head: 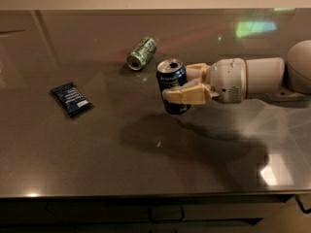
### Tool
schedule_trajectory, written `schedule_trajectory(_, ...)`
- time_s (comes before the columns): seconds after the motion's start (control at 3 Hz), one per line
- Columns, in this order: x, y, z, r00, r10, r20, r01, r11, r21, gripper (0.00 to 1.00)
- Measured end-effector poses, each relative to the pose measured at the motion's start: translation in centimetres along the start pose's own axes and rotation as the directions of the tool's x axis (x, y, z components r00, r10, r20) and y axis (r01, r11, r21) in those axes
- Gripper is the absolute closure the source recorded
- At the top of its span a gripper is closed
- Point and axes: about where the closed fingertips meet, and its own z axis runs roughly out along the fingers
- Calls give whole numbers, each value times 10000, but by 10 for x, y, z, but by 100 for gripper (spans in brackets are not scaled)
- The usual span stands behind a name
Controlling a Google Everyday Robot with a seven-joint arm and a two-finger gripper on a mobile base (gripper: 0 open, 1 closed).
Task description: Place pepsi can upright
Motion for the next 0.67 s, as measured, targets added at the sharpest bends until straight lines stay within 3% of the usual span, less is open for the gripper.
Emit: schedule_trajectory(0.67,12,-1,-5,9966,173,806,-174,9998,11,100)
